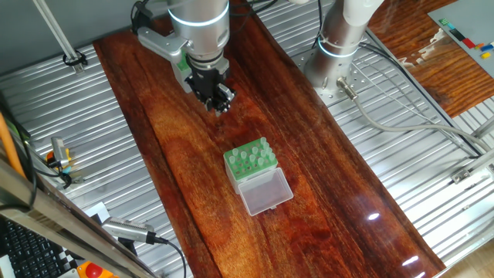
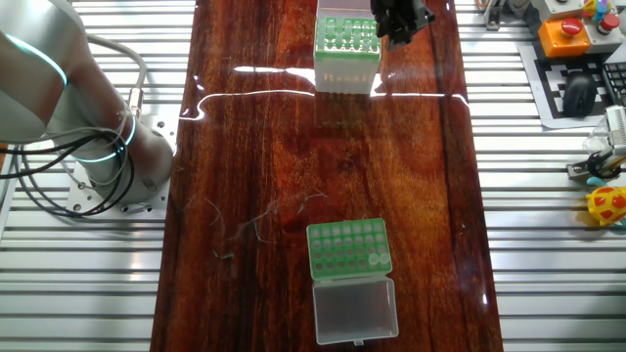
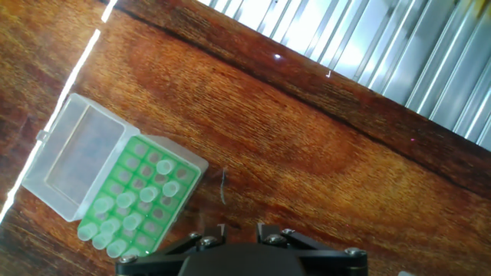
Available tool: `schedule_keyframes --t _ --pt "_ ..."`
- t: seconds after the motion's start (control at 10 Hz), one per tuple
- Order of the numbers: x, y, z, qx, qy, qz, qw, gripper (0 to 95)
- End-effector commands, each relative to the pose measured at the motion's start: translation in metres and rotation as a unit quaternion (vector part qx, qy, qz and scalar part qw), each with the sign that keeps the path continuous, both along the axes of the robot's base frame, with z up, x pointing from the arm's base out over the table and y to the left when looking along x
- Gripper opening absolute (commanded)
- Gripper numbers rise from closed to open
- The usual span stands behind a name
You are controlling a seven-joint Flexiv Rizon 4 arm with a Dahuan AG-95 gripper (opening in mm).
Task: Transfer all large pipette tips from one holder to another
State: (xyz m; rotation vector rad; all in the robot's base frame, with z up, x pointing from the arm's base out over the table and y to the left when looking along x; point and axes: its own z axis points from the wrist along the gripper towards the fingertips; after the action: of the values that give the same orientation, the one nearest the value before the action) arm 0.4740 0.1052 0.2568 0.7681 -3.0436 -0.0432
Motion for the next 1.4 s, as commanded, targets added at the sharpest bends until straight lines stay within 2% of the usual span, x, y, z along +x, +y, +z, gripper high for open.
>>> schedule_keyframes --t 0.1,0.2,0.3,0.7,1.0,1.1,1.2,1.4 --pt "0.0 0.0 0.0 0.0 0.001 0.0 1.0 19.0" --pt "0.002 0.026 -0.01 -0.029 0.026 0.021 0.999 19.0" --pt "0.0 0.037 -0.016 -0.029 0.024 0.018 0.9991 19.0" --pt "-0.001 0.034 -0.014 -0.032 0.024 0.021 0.999 19.0" --pt "-0.001 0.034 -0.014 -0.026 0.02 0.049 0.9983 19.0" --pt "-0.001 0.034 -0.014 -0.019 0.017 0.055 0.9981 19.0" --pt "-0.001 0.034 -0.014 -0.005 0.009 0.058 0.9983 19.0" --pt "0.0 0.038 -0.017 0.01 -0.002 0.052 0.9986 19.0"
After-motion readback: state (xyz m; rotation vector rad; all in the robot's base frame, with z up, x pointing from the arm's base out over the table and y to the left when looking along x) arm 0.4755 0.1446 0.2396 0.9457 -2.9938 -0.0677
